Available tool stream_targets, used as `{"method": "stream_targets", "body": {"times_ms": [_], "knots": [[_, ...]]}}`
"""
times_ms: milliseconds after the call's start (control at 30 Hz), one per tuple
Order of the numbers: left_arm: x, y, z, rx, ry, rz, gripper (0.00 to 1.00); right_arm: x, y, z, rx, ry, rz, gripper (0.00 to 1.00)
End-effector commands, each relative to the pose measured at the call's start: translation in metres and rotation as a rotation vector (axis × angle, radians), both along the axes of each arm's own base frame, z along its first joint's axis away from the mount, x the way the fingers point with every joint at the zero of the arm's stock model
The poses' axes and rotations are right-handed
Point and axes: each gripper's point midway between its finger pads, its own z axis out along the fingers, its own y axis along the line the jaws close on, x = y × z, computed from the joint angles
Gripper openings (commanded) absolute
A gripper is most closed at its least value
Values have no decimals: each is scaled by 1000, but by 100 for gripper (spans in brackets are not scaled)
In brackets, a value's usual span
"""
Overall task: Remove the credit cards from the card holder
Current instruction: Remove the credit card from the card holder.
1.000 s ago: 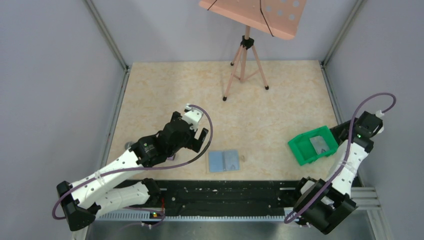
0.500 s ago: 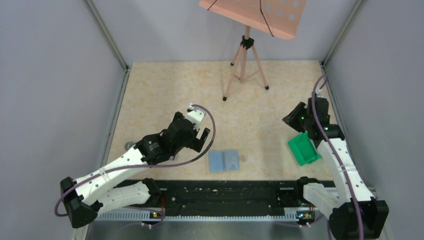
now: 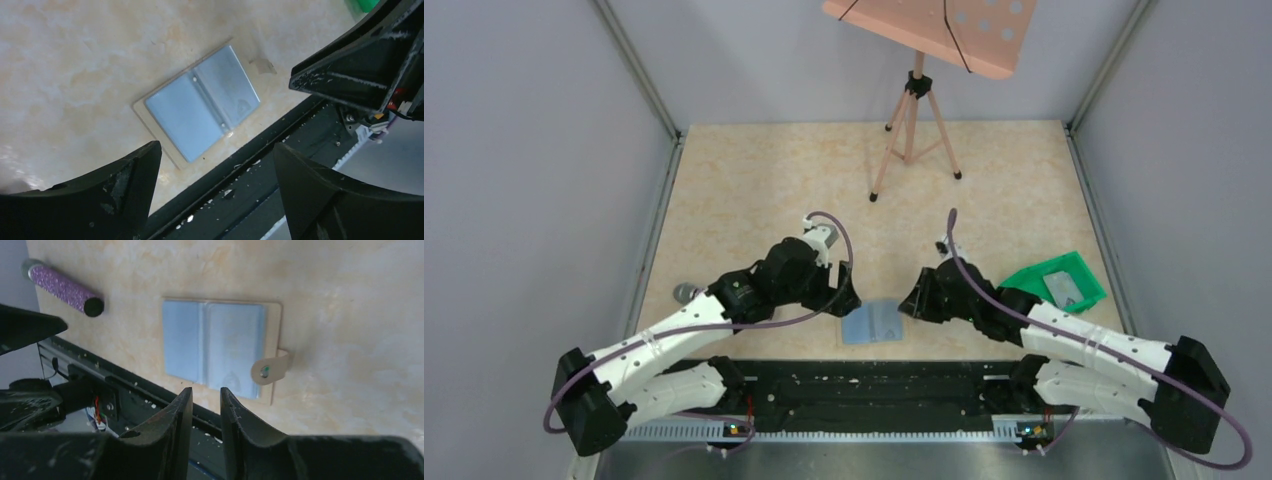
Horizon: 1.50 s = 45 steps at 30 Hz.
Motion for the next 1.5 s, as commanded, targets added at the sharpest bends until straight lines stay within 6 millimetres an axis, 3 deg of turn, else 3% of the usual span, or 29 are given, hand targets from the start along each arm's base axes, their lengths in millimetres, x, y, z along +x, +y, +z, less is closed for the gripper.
{"method": "stream_targets", "body": {"times_ms": [0,133,400,600,733,1133,1467], "knots": [[-11,-30,-4,-260,183,3,86,0,42,9,92,-62,20,27],[-7,-29,-18,-277,229,64,82,-9,57,-4,68,-61,63,28],[-10,-29,-51,-192,300,59,71,0,34,-24,-37,-101,2,33],[-9,-40,-70,-202,356,48,42,-1,20,-38,-65,-91,-28,35],[-4,-44,-78,-208,351,61,29,-3,15,-47,-49,-75,-42,35],[-9,-44,-112,-189,408,63,21,1,20,-52,38,-76,-6,36],[-15,-40,-126,-165,435,71,17,-1,26,-58,41,-68,32,37]]}}
